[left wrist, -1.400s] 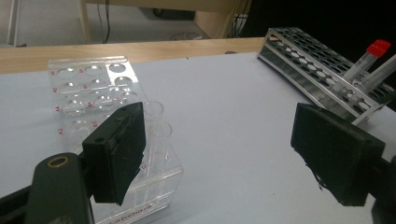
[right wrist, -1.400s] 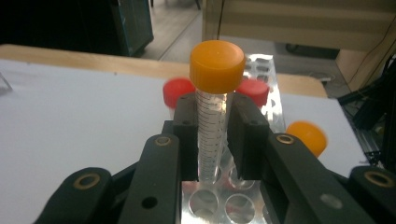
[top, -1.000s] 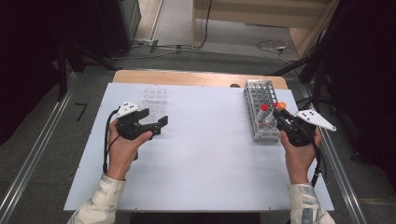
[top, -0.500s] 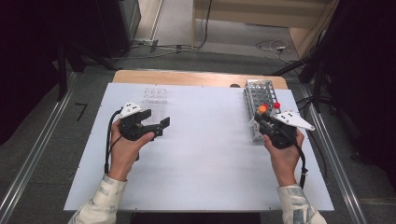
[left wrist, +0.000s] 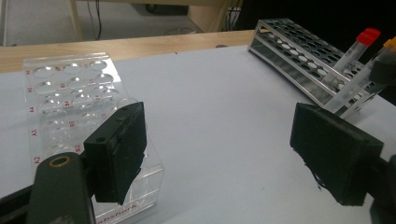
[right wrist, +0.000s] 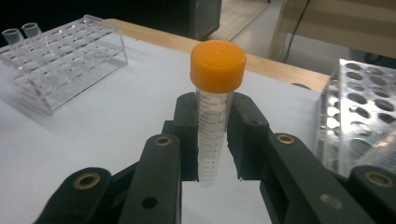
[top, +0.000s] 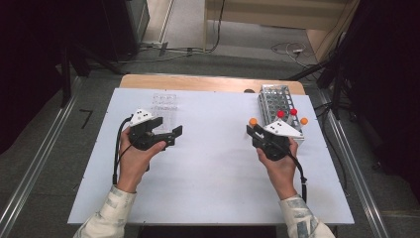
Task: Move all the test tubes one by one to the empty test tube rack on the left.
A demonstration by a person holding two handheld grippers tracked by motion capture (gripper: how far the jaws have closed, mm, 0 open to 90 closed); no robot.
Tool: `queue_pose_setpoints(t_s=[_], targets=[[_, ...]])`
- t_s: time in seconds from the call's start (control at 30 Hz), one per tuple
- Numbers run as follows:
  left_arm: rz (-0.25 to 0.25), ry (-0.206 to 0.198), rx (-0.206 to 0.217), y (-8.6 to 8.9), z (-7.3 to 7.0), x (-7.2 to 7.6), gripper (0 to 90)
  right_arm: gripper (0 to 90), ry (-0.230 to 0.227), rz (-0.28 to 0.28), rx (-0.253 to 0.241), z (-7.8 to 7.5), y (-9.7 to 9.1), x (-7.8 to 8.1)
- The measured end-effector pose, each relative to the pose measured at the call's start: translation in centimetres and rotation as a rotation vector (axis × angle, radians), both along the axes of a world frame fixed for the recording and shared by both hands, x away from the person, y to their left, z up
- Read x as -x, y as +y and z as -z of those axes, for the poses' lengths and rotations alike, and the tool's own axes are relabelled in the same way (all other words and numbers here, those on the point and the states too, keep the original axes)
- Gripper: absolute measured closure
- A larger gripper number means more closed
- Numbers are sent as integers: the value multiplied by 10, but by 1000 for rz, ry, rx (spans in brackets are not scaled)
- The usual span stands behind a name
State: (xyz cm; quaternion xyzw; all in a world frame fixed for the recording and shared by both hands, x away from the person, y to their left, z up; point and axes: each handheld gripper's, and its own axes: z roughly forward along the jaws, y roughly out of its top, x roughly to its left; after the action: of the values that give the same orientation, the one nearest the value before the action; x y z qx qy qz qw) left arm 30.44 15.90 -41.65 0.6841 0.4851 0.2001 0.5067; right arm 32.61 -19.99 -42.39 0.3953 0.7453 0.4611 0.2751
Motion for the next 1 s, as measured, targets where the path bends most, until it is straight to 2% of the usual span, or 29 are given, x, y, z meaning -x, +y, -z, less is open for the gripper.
queue_pose_setpoints(t_s=[0.33,0.77,1.0], targets=[[7,-10,4,-2,-2,2,206,717,24,-73,25,9,38,-2],[42,-21,5,-11,-3,5,208,717,47,-167,25,17,94,-1],[67,-25,0,-18,-4,8,247,717,55,-212,15,18,123,2]])
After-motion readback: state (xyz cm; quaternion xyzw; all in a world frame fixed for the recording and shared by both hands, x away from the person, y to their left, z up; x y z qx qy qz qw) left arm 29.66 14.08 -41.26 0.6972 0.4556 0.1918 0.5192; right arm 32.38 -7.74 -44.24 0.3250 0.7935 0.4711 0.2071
